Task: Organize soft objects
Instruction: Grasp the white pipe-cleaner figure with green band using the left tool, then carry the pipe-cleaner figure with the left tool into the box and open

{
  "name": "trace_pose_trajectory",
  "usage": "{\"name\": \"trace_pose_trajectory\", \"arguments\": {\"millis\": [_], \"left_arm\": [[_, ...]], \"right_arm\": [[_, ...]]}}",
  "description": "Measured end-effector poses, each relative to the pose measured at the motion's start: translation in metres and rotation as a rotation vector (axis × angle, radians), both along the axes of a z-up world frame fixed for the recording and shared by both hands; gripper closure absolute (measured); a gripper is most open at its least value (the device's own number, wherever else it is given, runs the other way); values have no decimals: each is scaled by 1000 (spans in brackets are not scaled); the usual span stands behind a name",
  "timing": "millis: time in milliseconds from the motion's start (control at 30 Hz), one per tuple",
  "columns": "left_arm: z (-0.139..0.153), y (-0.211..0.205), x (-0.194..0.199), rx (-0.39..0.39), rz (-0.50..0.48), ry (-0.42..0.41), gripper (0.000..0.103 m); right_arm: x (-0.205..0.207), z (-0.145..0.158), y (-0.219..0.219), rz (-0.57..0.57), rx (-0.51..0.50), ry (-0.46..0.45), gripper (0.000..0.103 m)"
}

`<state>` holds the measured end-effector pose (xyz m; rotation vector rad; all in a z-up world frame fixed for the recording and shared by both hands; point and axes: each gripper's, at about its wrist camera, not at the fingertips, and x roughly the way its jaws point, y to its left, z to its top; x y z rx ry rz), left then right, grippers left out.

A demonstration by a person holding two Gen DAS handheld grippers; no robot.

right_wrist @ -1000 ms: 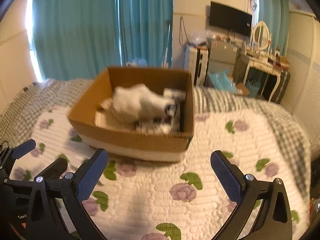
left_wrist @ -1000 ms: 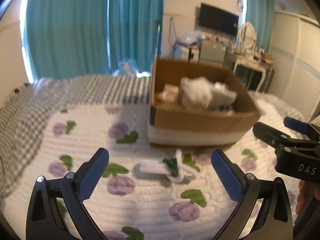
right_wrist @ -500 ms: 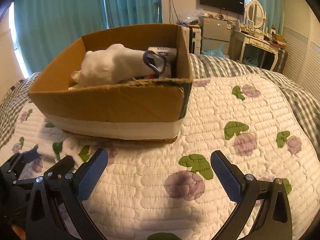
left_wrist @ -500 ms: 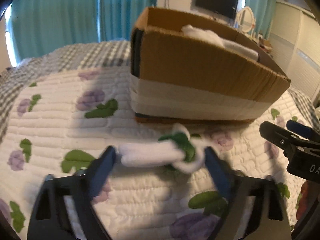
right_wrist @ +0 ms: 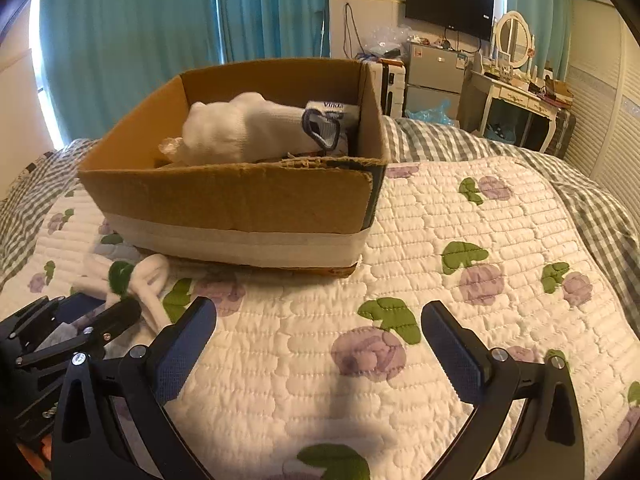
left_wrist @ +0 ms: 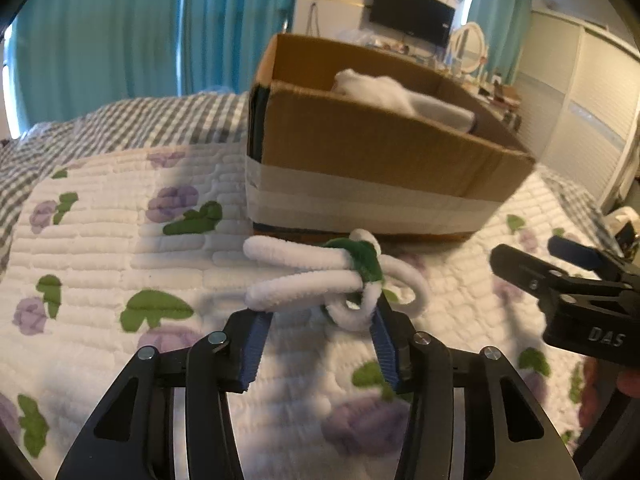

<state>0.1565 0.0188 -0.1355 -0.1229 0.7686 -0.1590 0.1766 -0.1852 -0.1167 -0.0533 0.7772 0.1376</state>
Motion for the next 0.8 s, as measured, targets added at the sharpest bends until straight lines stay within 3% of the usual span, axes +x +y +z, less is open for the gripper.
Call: {"name": "trace_pose_trajectory", "arguments": {"millis": [533,800], "left_arm": [[67,-5,-89,15,10,-58,57],[107,-16,-115,18,-8,-136,57]], "right_arm": [[-87,64,-10,23,34,-99,0],[-118,96,-16,36,27,-140,0]]}}
